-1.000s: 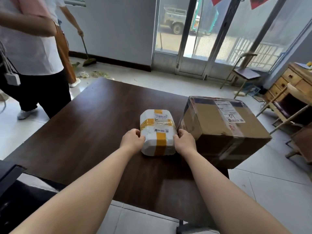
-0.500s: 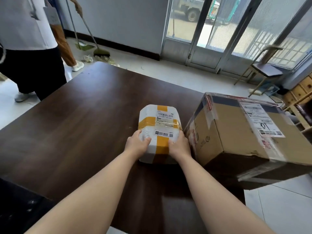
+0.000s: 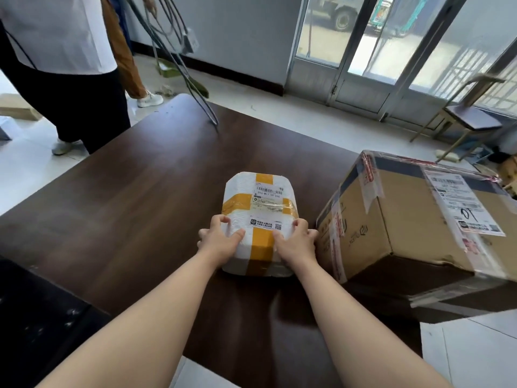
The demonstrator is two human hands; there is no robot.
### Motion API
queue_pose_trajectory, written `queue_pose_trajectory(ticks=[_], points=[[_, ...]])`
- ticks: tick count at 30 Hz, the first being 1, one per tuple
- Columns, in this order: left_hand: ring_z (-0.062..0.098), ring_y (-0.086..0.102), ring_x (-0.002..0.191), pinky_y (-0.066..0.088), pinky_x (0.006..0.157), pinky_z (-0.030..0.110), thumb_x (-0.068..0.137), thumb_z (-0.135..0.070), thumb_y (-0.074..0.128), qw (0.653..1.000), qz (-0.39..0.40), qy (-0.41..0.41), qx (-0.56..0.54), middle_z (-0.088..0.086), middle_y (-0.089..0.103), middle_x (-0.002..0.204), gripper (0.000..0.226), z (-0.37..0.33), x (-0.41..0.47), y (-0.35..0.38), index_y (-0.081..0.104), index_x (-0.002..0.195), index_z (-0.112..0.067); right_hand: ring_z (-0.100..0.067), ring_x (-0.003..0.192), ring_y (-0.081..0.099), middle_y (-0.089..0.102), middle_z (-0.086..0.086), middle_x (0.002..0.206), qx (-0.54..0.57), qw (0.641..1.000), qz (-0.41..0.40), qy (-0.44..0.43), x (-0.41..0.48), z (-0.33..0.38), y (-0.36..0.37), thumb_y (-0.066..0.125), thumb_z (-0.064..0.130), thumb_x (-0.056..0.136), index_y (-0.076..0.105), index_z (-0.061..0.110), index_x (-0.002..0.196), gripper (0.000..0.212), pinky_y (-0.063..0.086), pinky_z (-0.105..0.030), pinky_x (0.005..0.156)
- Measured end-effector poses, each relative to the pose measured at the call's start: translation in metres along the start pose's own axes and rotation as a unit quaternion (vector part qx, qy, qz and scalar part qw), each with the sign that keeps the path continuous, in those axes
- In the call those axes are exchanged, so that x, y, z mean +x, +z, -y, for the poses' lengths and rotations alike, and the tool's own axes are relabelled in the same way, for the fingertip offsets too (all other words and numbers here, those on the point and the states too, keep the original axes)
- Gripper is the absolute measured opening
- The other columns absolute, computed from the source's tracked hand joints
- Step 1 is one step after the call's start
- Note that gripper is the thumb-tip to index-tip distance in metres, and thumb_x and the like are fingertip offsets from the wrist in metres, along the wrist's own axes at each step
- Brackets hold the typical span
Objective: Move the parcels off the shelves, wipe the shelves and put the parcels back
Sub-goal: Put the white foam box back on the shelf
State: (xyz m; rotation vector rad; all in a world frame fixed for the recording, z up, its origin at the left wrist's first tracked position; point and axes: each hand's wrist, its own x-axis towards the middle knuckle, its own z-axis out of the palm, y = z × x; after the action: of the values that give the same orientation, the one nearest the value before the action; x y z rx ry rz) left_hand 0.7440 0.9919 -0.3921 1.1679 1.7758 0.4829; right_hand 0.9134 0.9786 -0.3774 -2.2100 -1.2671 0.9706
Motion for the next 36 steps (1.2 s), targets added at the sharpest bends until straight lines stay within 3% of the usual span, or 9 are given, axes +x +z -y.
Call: queue_pose_trajectory(ticks=[7,11,17,20,36], points=[[0.034,0.040,0.120,0.040,0.103,0.050,0.087,-0.057,0.054,0.998,-0.047,-0.026,-0.044,0.010,0.030,0.133,0.047,0.020,-0.032,-0.030,0.037,0.127,-0.038,-0.032,0.129,0.031,0.029,-0.005,0.141,-0.037,0.999,0.016,0.001,-0.028,0.014,0.011,0.052,0.064,0.082,0.027,0.034,0.134,0.065,0.028,-0.050,0.104],[0.034,0.040,0.121,0.041,0.103,0.050,0.087,-0.058,0.053,0.993,-0.087,-0.041,-0.066,0.010,0.030,0.134,0.049,0.028,-0.060,-0.053,0.038,0.129,-0.038,-0.032,0.128,0.033,0.040,-0.006,0.140,-0.042,0.998,0.041,-0.031,-0.050,0.033,0.014,0.052,0.066,0.081,0.029,0.034,0.134,0.066,0.029,-0.050,0.102],[0.033,0.041,0.120,0.041,0.103,0.051,0.086,-0.062,0.052,0.981,-0.150,-0.060,-0.106,0.008,0.033,0.131,0.050,0.046,-0.110,-0.090,0.040,0.128,-0.038,-0.036,0.125,0.038,0.037,-0.007,0.138,-0.013,0.990,0.099,-0.103,-0.094,0.062,0.019,0.054,0.065,0.080,0.030,0.035,0.135,0.067,0.035,-0.051,0.103],[0.032,0.044,0.116,0.042,0.101,0.051,0.084,-0.064,0.051,0.972,-0.188,-0.071,-0.126,0.008,0.035,0.129,0.049,0.058,-0.140,-0.111,0.040,0.126,-0.039,-0.037,0.119,0.046,0.034,-0.009,0.135,0.004,0.979,0.141,-0.147,-0.120,0.079,0.023,0.056,0.062,0.082,0.030,0.032,0.136,0.067,0.041,-0.049,0.101],[0.029,0.052,0.110,0.047,0.096,0.048,0.081,-0.065,0.055,0.897,-0.372,-0.092,-0.220,0.006,0.046,0.127,0.046,0.152,-0.331,-0.220,0.048,0.116,-0.037,-0.037,0.119,0.045,0.037,-0.009,0.132,-0.056,0.910,0.247,-0.328,-0.308,0.156,0.081,0.051,0.069,0.081,0.029,0.034,0.134,0.067,0.042,-0.052,0.099]])
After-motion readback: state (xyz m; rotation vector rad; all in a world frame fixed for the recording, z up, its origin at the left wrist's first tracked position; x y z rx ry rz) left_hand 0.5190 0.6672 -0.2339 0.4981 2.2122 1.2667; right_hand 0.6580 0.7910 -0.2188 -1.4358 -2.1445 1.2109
